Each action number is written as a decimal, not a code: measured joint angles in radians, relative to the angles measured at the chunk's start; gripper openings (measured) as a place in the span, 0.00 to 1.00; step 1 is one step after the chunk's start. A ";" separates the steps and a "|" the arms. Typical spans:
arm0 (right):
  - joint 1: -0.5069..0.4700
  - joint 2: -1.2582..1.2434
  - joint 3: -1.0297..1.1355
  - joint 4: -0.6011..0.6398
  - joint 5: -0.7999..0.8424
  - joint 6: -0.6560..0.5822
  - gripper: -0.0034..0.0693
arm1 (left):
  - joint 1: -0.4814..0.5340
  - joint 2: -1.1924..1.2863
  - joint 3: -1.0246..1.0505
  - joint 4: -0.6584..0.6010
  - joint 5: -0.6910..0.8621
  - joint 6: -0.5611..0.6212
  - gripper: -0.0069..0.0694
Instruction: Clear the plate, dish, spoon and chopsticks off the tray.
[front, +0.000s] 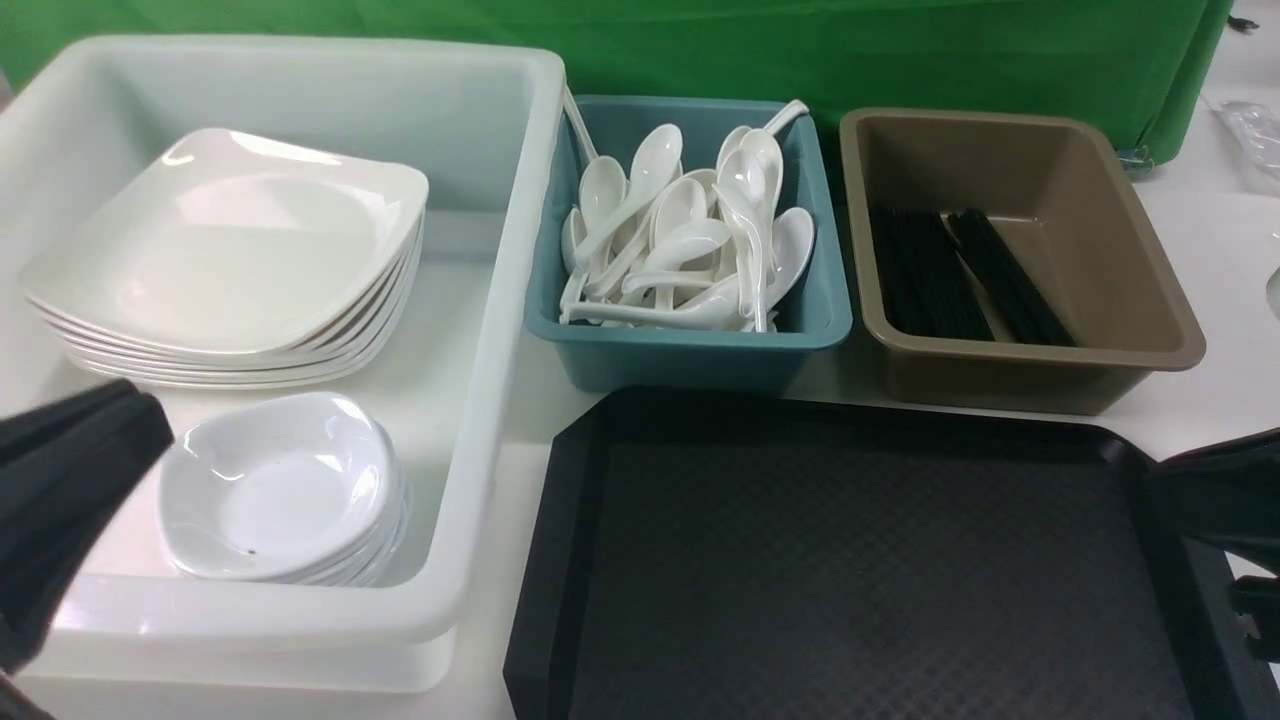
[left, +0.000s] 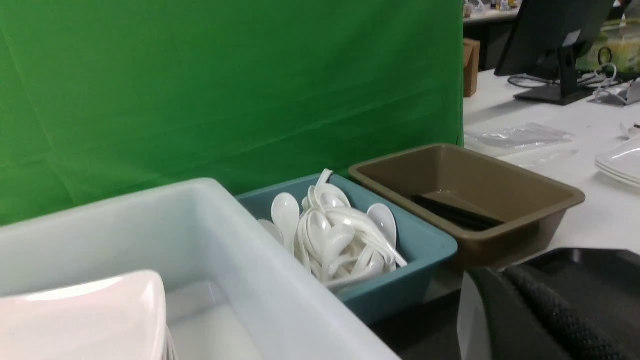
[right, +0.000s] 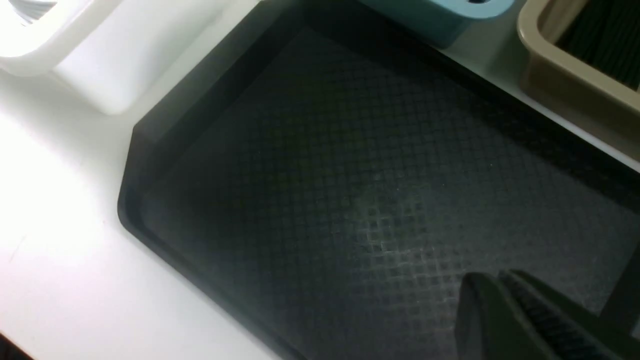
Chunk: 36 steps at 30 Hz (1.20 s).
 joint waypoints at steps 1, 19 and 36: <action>0.000 0.000 0.000 0.000 0.000 0.000 0.13 | 0.000 0.000 0.002 0.000 0.007 0.000 0.10; -0.347 -0.314 0.324 0.118 -0.304 -0.261 0.07 | -0.001 0.000 0.004 0.000 0.022 0.000 0.11; -0.716 -0.874 0.989 0.205 -0.590 -0.295 0.07 | -0.001 0.000 0.008 0.000 0.024 0.000 0.11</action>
